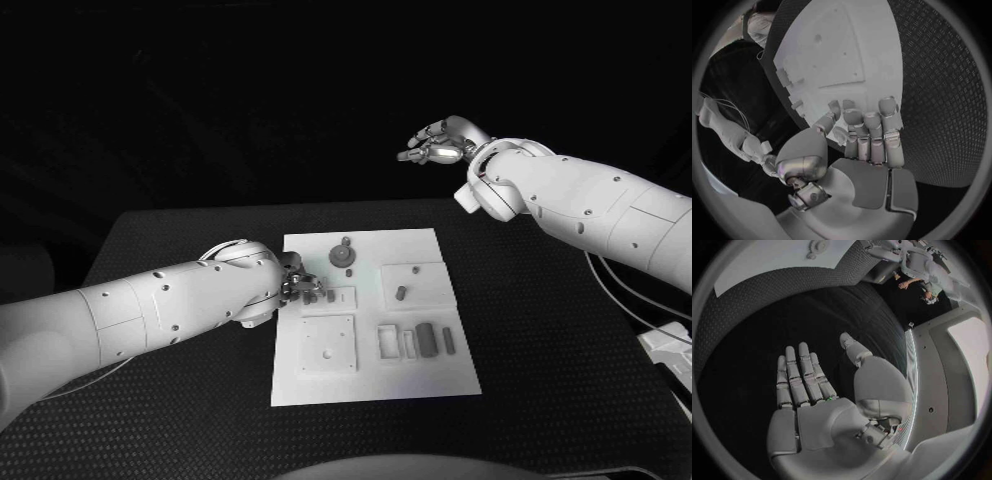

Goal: Assemble the parts on the task board

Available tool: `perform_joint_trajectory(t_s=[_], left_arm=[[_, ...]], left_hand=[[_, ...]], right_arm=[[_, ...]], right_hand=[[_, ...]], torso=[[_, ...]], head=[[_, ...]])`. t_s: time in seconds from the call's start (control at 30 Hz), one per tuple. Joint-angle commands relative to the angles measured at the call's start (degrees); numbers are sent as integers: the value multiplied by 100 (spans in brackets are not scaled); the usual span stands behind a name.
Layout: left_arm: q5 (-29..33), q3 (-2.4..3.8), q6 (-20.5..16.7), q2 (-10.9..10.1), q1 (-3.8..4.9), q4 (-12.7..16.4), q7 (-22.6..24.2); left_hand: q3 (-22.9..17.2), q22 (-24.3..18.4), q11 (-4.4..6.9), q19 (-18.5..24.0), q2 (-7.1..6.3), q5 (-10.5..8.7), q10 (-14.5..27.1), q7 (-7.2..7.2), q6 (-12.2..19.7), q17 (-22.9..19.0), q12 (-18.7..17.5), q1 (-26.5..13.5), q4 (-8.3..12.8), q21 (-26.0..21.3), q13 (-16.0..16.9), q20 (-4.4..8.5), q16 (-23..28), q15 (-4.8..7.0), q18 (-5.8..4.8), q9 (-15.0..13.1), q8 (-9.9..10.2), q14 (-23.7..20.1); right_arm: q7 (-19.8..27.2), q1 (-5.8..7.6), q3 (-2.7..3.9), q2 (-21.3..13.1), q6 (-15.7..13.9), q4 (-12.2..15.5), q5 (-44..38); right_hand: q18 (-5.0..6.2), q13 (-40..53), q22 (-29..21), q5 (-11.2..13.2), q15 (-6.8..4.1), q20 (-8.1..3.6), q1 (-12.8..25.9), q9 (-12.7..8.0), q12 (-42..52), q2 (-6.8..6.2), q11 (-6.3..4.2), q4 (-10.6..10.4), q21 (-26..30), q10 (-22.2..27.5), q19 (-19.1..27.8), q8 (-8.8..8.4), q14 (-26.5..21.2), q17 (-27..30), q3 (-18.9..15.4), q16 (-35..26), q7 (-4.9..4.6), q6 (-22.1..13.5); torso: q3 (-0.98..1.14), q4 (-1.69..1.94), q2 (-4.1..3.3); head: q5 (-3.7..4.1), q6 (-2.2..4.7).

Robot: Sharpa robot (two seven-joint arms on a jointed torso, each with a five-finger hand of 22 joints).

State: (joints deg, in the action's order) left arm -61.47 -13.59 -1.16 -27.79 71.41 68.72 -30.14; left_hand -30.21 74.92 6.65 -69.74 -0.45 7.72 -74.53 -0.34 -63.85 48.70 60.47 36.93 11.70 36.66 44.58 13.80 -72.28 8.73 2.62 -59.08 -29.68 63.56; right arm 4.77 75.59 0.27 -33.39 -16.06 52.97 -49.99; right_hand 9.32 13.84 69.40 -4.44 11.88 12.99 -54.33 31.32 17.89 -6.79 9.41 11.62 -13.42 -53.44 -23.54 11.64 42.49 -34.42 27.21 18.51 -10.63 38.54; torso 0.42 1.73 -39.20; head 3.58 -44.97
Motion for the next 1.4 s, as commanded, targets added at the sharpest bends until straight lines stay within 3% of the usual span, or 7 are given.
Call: perform_joint_trajectory(t_s=[0.03, 0.43, 0.63, 0.9, 1.13, 1.27, 1.4], left_arm=[[-40, 3, 73, -32, 1, 38, 79], [-72, 5, -50, -205, 1, 100, 121], [79, 37, -116, -285, 9, 197, 172], [134, 350, -190, -342, 14, 222, 212], [291, 491, -547, -314, 65, 53, 552], [218, 490, -947, -166, 92, -56, 1286], [-396, 482, -1413, 23, 106, -189, 2039]], left_hand=[[1, 119, 4, 0, -81, -23, -23, -42, -12, 8, -20, 7, -31, -7, -2, 28, 0, -8, 63, -1, -39, -7], [-7, 118, 9, -9, -238, -59, -25, -45, -2, 9, -23, 18, -10, -12, -3, 28, 7, -3, 64, -4, -62, -5], [262, 112, -23, 42, -715, -496, 37, -6, 130, 21, -39, -511, -298, -69, 11, 27, 23, 0, 64, -5, -44, -64], [864, 112, -6, 111, -300, -493, 130, -19, 236, 58, -16, -834, 273, -106, 78, 74, -1, 66, 115, -59, -61, -149], [908, 94, -138, 265, -86, -486, 396, 134, 595, -7, -193, -550, 485, -224, 16, 19, 132, 20, 39, 121, 202, -341], [390, -62, -386, 782, 3, -501, 938, 395, 998, -259, -750, 443, 416, -656, -274, -190, 610, -236, -96, 410, 522, -836], [-516, -510, -804, 1530, -251, -429, 1582, 746, 1218, -781, -1837, 1504, 397, -1462, -939, -812, 1508, -936, -128, 919, 955, -1541]], right_arm=[[69, -1, 1, -1, 72, 5, -17], [70, -6, 0, -14, 67, -6, -17], [73, -14, 0, -19, 53, -17, -17], [76, -21, 0, -16, 53, -20, -17], [74, -22, 0, -25, 56, -23, -12], [81, -22, 0, -15, 53, -45, -12], [92, -25, 0, 2, 53, -83, 19]], right_hand=[[-116, -10, 9, -12, 5, -5, -66, -8, -27, 10, 36, -8, 22, 1, -43, 38, -20, 6, -17, -34, -381, -41], [-117, -15, 14, -11, 6, -5, -68, -9, -27, 12, 36, -7, 28, 0, -43, 40, -21, 8, -18, -35, -381, -41], [-118, -18, 16, -11, 6, -5, -68, -10, -27, 11, 36, -6, 31, 0, -43, 40, -22, 9, -20, -36, -382, -42], [-119, -24, 21, -11, 8, -5, -69, -12, -30, 10, 39, -4, 36, 5, -44, 40, -25, 11, -21, -38, -383, -46], [-119, -27, 23, -11, 8, -4, -69, -13, -30, 11, 39, -5, 38, 6, -44, 40, -26, 12, -22, -38, -383, -47], [-119, -29, 25, -12, 8, -5, -71, -13, -30, 14, 39, -4, 40, 6, -45, 40, -25, 12, -21, -38, -383, -48], [-118, -30, 27, -12, 8, -6, -74, -13, -30, 17, 40, -3, 41, 6, -47, 42, -24, 12, -19, -37, -383, -47]], torso=[[-5, 4, 2], [-12, 8, -3], [-11, 19, 2], [-8, 3, 1], [2, 6, 2], [1, -2, 0], [-1, -5, -1]], head=[[9, -10], [28, -15], [40, -10], [26, 7], [27, 26], [25, 74], [18, 121]])
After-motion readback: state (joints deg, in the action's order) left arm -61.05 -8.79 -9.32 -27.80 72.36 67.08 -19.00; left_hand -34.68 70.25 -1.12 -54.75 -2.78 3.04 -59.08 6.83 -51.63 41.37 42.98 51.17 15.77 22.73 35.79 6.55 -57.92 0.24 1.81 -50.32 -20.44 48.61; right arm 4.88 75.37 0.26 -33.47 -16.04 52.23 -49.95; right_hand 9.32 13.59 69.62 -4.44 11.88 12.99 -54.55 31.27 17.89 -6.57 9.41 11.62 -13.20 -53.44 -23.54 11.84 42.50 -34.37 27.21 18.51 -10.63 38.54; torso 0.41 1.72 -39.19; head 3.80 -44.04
